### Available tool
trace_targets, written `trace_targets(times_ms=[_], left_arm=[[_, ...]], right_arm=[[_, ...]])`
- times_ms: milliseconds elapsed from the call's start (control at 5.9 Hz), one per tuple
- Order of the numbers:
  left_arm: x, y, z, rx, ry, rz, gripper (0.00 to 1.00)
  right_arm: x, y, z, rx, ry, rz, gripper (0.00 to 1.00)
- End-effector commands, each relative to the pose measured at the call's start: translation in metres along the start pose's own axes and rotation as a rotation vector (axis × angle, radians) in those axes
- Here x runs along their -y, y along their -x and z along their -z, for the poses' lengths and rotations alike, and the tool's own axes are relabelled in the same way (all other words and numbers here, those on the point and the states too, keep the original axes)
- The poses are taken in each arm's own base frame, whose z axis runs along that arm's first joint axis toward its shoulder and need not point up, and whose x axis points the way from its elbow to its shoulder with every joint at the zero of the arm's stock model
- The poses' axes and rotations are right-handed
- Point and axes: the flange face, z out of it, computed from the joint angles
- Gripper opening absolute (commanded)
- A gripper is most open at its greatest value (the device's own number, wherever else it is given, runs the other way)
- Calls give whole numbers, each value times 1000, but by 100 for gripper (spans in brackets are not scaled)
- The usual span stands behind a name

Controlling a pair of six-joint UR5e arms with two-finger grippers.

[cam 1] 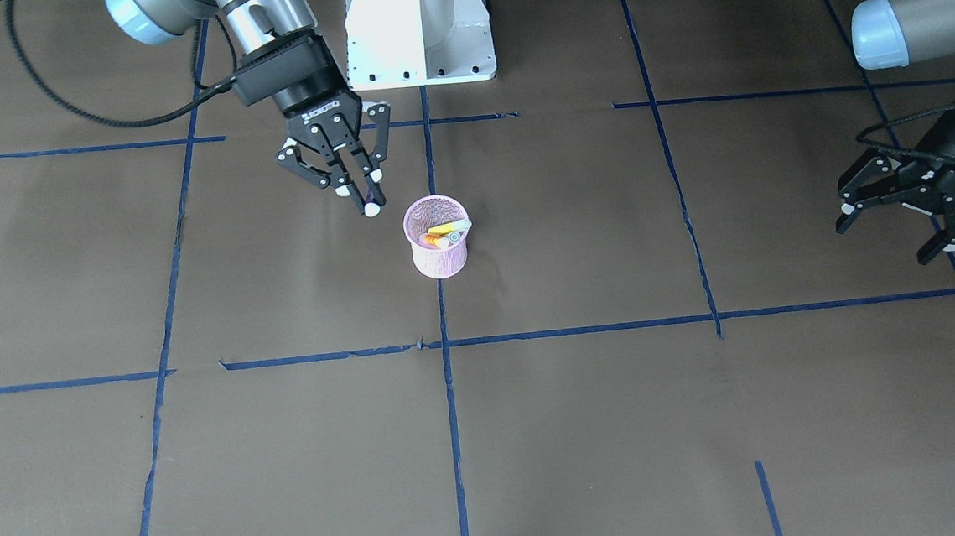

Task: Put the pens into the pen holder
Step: 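Close the right gripper on the purple marker and lift it upright, then carry the purple marker over the cup and lower it in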

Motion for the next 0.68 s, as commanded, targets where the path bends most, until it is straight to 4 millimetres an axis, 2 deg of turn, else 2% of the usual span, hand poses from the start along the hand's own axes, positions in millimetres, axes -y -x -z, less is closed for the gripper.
trace_targets(times_ms=[0, 170, 339, 509], left_arm=[[-16, 15, -10, 11, 36, 13, 100], [-18, 18, -13, 13, 41, 18, 100], [-27, 22, -16, 17, 50, 26, 100], [-30, 24, -17, 17, 53, 28, 100]], right_arm=[[-32, 11, -20, -40, -91, 26, 0], [-34, 19, -32, -51, -93, 42, 0], [-29, 39, -44, -53, -109, 58, 0], [-28, 40, -51, -59, -115, 56, 0]])
